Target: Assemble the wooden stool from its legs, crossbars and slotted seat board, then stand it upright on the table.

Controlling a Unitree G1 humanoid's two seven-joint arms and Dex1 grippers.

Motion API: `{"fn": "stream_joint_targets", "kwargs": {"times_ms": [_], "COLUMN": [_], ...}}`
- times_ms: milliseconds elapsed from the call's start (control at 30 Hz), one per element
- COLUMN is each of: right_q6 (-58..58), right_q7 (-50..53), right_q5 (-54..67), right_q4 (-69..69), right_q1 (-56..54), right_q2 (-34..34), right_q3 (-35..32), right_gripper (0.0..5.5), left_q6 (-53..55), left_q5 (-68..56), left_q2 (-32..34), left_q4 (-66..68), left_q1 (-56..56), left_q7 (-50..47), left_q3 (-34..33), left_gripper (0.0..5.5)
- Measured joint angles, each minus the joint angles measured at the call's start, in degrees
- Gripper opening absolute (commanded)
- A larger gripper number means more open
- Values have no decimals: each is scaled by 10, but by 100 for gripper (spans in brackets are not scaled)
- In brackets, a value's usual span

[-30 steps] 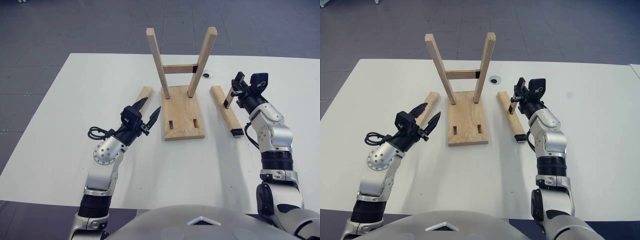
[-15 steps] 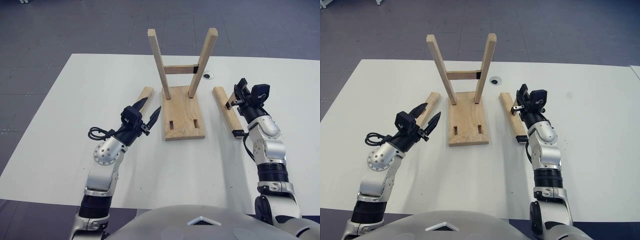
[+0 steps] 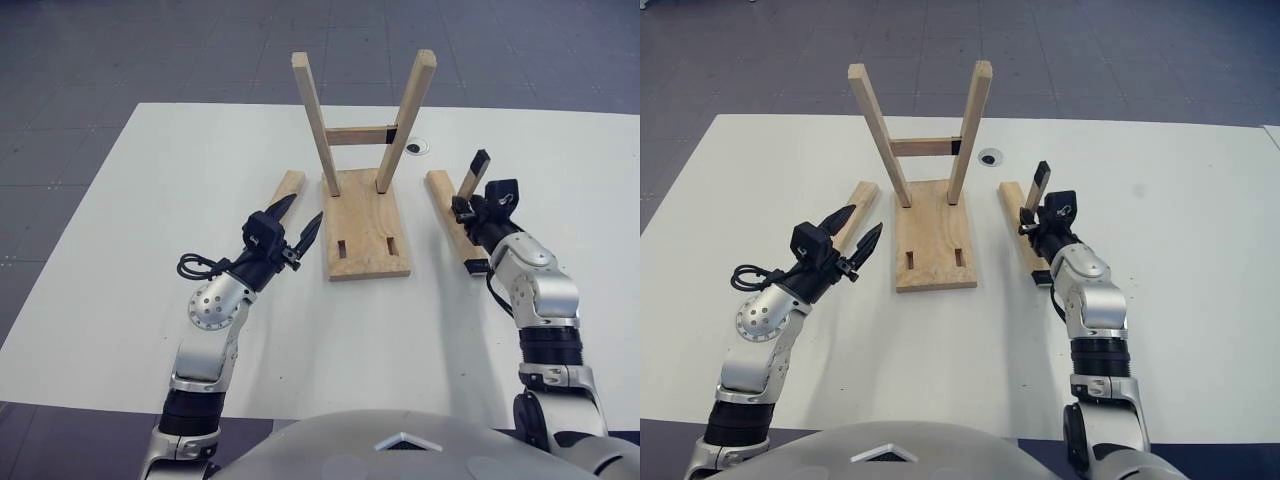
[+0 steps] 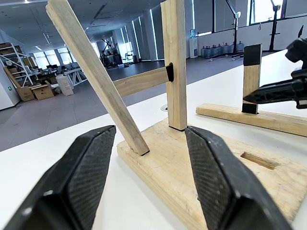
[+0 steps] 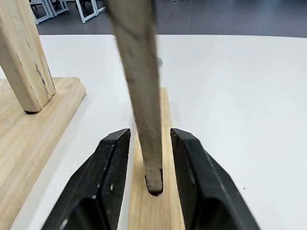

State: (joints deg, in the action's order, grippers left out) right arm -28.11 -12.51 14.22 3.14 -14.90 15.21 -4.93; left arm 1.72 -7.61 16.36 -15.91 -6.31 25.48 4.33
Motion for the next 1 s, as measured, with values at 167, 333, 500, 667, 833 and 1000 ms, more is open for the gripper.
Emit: {"fn": "stream_joint_targets", "kwargs": {"times_ms": [167, 333, 500, 667, 833, 1000], "right_q6": [-39, -151, -169, -96, -50, -36], "right_q7": [20, 61, 75, 63, 56, 51], "right_q5": [0, 30, 68, 45, 33, 28], "right_q4": [-80, -222, -129, 18, 76, 91], "right_q1": [-13, -91, -265, -269, -265, -264], "right_q2": [8, 33, 18, -4, -16, -29], "right_q3": [-21, -77, -109, -90, -76, -64], "right_gripper": [287, 287, 287, 287, 225, 225], "left_q6": [-1, -2, -3, -3, -3, -3], "left_q5": [0, 0, 0, 0, 0, 0], "left_q2": [0, 0, -1, -1, -1, -1], "left_q4": [0, 1, 4, 8, 9, 9], "left_q1": [0, -2, -5, 2, 2, 2], "left_q7": [0, 0, -3, -8, -11, -12], "left_q3": [0, -1, -3, -3, -3, -2], "left_gripper": [267, 267, 267, 267, 267, 267]}}
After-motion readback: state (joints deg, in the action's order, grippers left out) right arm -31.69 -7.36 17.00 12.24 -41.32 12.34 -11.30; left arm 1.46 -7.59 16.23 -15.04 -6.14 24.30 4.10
